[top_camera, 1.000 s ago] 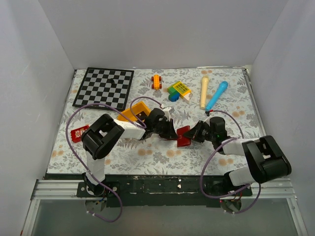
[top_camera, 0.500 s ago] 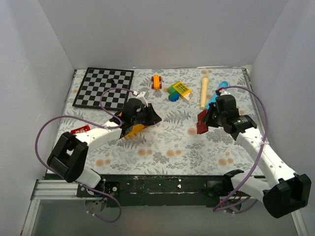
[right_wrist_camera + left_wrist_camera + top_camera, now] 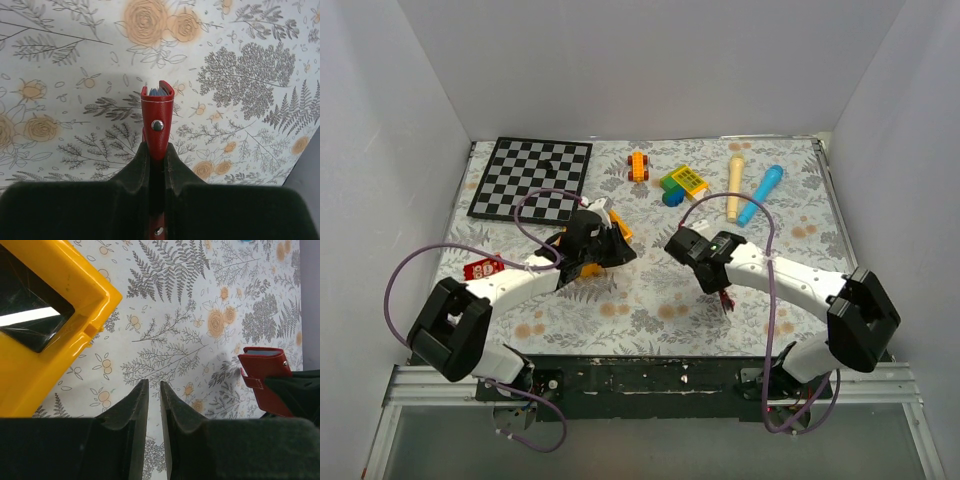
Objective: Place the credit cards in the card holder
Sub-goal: Close the card holder at the center of the board.
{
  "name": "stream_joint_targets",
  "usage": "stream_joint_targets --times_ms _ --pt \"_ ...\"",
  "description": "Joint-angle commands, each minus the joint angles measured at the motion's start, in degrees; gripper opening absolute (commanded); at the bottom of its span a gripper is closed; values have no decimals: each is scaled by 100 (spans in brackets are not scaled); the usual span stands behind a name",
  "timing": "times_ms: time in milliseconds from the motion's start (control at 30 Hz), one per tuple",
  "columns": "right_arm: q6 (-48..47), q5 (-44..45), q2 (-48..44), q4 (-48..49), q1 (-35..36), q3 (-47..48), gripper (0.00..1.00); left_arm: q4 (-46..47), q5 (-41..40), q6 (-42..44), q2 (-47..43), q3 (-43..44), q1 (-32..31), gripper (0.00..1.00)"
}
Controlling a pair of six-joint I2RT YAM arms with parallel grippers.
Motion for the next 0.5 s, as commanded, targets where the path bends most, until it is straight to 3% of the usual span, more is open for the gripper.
stream_joint_targets --times_ms 0,100,133,200,333,467 --pt "-69 343 336 324 580 364 1 -90 -182 3 -395 -127 128 17" --pt "10 72 583 710 897 435 1 -116 -191 3 -535 -250 207 18" --pt "45 -77 618 842 976 435 32 -125 -182 12 -588 -268 233 19" --pt "124 -350 680 1106 1108 426 45 -152 -200 38 -632 -312 277 19" --pt "204 -745 698 1581 1267 382 55 -152 -200 64 -676 -374 312 19" --pt "335 -1343 120 2291 1284 32 58 -336 -200 73 -746 -409 330 19"
